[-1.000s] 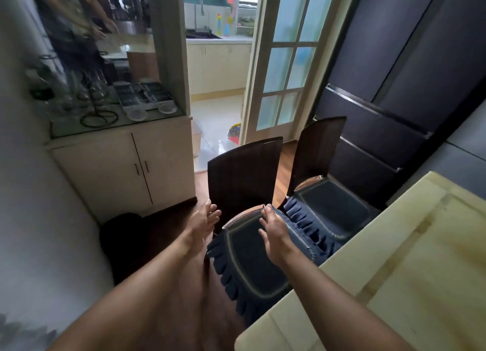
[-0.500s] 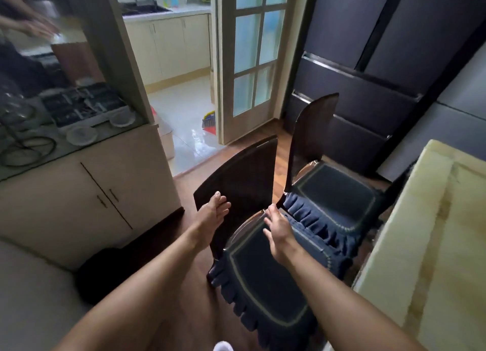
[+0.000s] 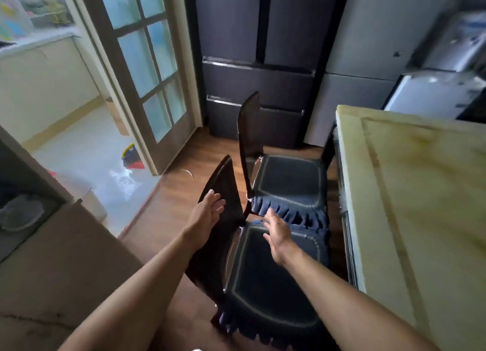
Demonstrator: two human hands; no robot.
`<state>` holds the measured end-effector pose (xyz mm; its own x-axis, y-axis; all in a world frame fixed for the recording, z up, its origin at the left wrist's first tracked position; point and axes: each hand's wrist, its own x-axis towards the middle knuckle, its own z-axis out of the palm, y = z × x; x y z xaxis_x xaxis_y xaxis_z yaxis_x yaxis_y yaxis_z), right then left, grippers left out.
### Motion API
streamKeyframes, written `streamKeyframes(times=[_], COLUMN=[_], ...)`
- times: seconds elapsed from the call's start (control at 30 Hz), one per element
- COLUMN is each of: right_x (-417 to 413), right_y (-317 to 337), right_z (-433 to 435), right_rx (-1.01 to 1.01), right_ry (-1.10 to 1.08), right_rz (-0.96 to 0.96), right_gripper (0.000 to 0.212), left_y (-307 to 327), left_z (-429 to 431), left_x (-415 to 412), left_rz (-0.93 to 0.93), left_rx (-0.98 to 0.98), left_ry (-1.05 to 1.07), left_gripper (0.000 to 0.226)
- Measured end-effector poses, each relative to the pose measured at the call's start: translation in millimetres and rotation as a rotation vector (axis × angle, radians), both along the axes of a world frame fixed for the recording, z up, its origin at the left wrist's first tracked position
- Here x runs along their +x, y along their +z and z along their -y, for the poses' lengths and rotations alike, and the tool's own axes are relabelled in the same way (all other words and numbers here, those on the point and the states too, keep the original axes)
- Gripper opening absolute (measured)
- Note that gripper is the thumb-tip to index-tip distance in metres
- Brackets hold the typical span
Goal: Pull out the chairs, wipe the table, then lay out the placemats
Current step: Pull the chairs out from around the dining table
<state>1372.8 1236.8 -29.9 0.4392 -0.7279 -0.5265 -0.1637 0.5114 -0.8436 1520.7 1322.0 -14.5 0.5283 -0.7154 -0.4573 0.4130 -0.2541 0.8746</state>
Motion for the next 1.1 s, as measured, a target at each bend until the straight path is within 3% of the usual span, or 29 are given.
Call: streamKeyframes(times=[0.27, 0.43, 0.53, 0.67, 0.7, 0.8, 0.93, 1.0, 1.1], right_x=[17.2, 24.2, 32.0, 45.7, 50.5, 64.6, 82.3, 91.4, 103.2], right_y=[-4.7, -19.8, -32.6, -39.4, -39.4, -43.1, -52.0, -66.4, -89.5], right_z=[-38.5, -60.9, -68.3, -73.9, -75.1, -76.3, -89.0, -98.3, -112.6], right_rx=[0.11, 0.262, 0.384, 0.495, 0.517, 0.601, 0.696, 0.711, 0.736], right_ry=[-0.3, -0.415, -0.459, -0.538, -0.567, -0.686, -0.822, -0.907, -1.004], right_rz=[-0.002, 0.12, 0.185, 0.306, 0.342, 0.45, 0.502, 0.448, 0.334], right_gripper=[0.05, 0.055, 0.057, 0.058, 0.058, 0.058, 0.058, 0.054, 0.043], left_y=[3.9, 10.7, 5.8, -1.7, 0.9, 11.2, 18.3, 12.6, -8.3], left_z=[17.8, 35.9, 45.6, 57.3, 62.5, 79.1, 93.8, 96.3, 98.1], left_x=[50.3, 64.8, 75.6, 82.1, 83.3, 95.8, 120.4, 129.1, 141.3], left_rz=[0.034, 0.138, 0.265, 0.548, 0.66, 0.735, 0.922, 0.895, 0.682], left_rx=[0.033, 0.077, 0.116, 0.189, 0.191, 0.239, 0.251, 0.349, 0.418], left_ry=[-0.259, -0.371, -0.425, -0.594, -0.612, -0.501, -0.518, -0.528, -0.559], left_gripper=[0.055, 0.053, 0.049, 0.023, 0.023, 0.028, 0.036, 0.046, 0.037])
